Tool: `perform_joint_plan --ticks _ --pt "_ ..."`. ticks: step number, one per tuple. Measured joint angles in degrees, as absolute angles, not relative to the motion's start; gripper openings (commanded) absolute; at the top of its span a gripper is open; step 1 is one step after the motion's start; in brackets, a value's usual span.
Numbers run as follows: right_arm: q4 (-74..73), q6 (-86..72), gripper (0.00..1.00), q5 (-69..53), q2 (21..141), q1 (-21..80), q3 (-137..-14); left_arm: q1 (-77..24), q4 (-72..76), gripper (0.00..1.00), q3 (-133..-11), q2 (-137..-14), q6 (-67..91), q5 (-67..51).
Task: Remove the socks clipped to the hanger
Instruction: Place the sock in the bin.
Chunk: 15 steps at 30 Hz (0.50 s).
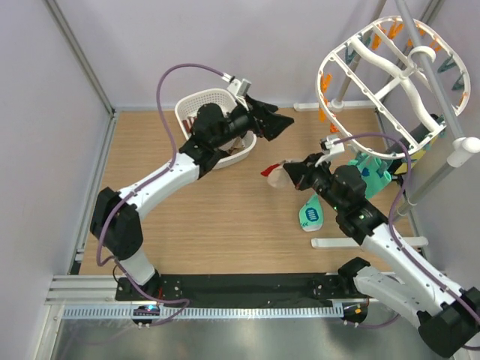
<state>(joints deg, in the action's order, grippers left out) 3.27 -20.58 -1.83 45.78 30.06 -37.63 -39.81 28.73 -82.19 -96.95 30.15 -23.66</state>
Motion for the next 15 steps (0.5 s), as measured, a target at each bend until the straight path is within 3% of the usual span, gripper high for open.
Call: perform_joint_plan --ticks 4,8,15 --pt "4.67 -21.15 0.01 -2.48 53.47 32.53 -42.74 -36.56 21.87 0.84 -81.12 -94.26 29.52 -20.47" --pt "3.88 -20.32 0.01 0.56 64.23 38.89 -52.12 -35.18 13.34 0.90 -78.91 -90.21 27.14 -15.14" --pt "6.83 -19.77 0.01 6.39 82.48 43.27 -69.65 -34.94 -2.15 0.94 -76.25 -75.57 21.50 9.10"
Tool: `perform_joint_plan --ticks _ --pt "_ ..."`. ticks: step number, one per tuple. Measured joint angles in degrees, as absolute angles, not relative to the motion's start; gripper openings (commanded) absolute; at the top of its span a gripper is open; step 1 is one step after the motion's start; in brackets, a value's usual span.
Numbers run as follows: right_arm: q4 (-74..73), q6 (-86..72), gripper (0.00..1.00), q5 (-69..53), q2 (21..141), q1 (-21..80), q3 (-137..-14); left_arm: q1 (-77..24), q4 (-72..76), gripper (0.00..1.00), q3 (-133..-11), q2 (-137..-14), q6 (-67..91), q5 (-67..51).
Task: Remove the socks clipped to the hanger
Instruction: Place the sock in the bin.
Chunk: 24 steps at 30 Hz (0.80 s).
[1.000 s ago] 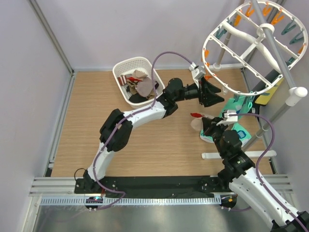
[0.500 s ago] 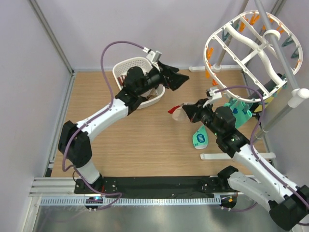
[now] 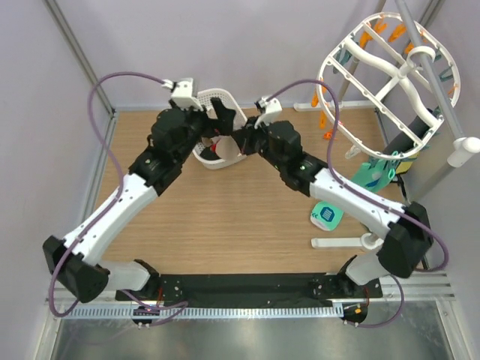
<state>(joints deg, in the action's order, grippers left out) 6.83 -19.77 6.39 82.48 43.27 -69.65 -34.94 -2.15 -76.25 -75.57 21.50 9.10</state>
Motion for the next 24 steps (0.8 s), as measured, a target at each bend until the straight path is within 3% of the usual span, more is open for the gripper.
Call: perform_joint_plan --ticks 6,8,9,12,17,24 --pt "7.86 -18.85 0.01 10.85 102.74 43.00 -91.61 -33.85 -6.70 0.97 -72.49 -64.23 17.96 26.76" --pt "7.81 -18.81 0.21 11.05 110.34 42.98 -100.09 -33.36 -7.68 0.98 -71.13 -62.00 17.21 30.61" --pt "7.81 -18.87 0.23 11.27 113.93 42.96 -103.53 -33.15 -8.10 0.98 -70.57 -61.28 16.73 31.99" --pt "4.47 -18.74 0.45 12.73 122.67 42.87 -112.03 -32.86 -9.26 0.98 -69.84 -59.99 15.51 34.11" --pt "-5.37 -17.89 0.52 16.38 129.60 42.54 -117.14 -32.86 -10.28 0.98 -69.91 -59.61 13.85 33.85" --pt "-13.26 -16.95 0.52 20.18 123.28 42.50 -114.43 -32.86 -11.49 0.97 -71.18 -61.04 13.34 28.97"
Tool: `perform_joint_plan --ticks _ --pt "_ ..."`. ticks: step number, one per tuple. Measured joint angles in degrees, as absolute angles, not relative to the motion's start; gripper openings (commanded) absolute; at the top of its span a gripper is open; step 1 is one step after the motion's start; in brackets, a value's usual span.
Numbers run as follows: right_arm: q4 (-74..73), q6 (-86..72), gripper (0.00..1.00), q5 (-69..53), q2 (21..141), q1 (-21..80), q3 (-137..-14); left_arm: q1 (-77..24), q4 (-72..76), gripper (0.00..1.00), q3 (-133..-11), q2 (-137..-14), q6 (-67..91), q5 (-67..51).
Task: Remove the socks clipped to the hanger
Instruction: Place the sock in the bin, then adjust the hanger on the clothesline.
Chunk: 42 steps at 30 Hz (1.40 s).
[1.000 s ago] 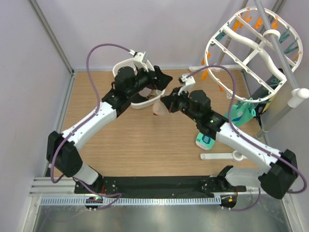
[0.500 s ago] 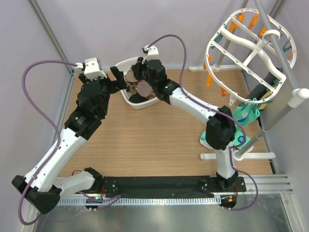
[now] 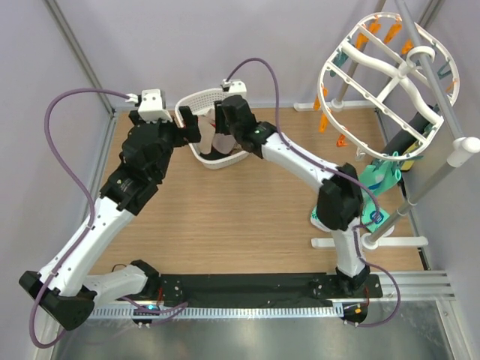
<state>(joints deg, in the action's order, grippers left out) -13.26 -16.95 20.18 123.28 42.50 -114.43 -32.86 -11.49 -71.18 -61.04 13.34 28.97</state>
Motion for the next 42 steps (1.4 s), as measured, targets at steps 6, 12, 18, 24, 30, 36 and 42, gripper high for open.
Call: perform_joint_plan --ticks 6,12,18,24,30,36,42 --pt "-15.99 -20.12 0.61 25.54 95.15 47.88 -91.46 -32.86 -11.46 0.93 -71.92 -62.76 14.09 15.73" --pt "-23.64 -27.81 0.77 33.87 68.53 51.31 -73.95 -33.52 -9.63 0.92 -73.41 -65.91 18.48 -1.56" --pt "-39.81 -33.58 0.91 44.80 58.02 50.15 -69.71 -40.82 -4.84 0.91 -76.69 -74.08 22.04 -10.00" --pt "-53.80 -38.44 0.91 53.19 52.18 50.22 -70.98 -44.16 3.86 0.91 -79.33 -83.42 25.89 -15.00" --pt "-59.16 -38.15 0.92 59.05 51.72 50.24 -78.04 -44.12 7.94 0.91 -88.73 -93.06 27.68 -16.51" --pt "-53.10 -29.98 0.93 66.02 53.19 49.47 -80.47 -44.12 7.53 0.92 -92.31 -94.91 26.02 -14.13" --pt "-45.91 -24.47 0.91 59.13 61.08 38.35 -83.31 -44.12 6.57 0.92 -85.08 -89.17 22.33 -8.54"
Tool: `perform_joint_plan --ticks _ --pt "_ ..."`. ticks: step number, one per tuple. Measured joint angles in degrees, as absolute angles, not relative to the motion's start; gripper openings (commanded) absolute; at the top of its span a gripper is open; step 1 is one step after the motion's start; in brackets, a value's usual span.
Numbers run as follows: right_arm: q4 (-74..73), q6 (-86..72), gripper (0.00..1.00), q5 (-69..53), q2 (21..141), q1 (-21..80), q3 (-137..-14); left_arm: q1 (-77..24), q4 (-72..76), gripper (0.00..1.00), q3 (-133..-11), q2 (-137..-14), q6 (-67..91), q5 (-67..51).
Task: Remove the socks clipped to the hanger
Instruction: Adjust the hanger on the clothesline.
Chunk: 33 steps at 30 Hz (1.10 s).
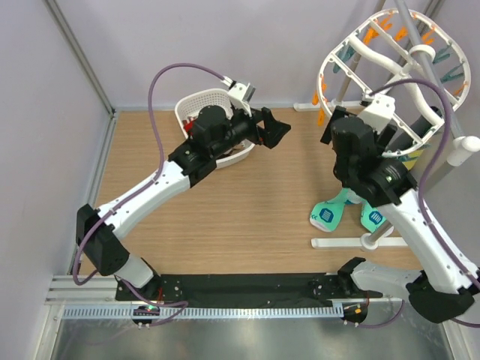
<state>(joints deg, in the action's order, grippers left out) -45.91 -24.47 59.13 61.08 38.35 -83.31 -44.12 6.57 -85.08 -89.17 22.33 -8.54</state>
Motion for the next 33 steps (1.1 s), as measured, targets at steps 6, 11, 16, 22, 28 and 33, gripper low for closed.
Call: perform_joint_plan --ticks 6,11,16,22,28,33 --pt "-41.08 -20.40 0.89 48.01 70.83 32.49 -86.30 -44.07 5.80 0.93 -81.10 -83.48 19.11 -5.15" --pt "-37.10 -16.38 0.88 42.13 76.99 32.21 -92.66 -44.07 6.39 0.92 -78.87 -81.17 17.72 -3.97" --pt "-34.35 -13.37 0.89 39.64 82.24 31.53 -99.88 -44.07 6.15 0.92 -77.30 -81.01 17.28 -3.66" --pt "-34.24 -11.27 0.92 39.46 86.48 30.89 -106.98 -44.07 6.15 0.92 -76.64 -80.68 16.05 -3.66" --pt "-36.71 -11.07 0.93 39.55 85.78 30.72 -108.90 -44.07 6.15 0.92 -75.48 -79.57 16.12 -4.27" --pt "-44.91 -13.39 0.93 39.55 81.87 30.72 -111.37 -44.07 6.15 0.91 -75.48 -79.48 17.85 -5.93"
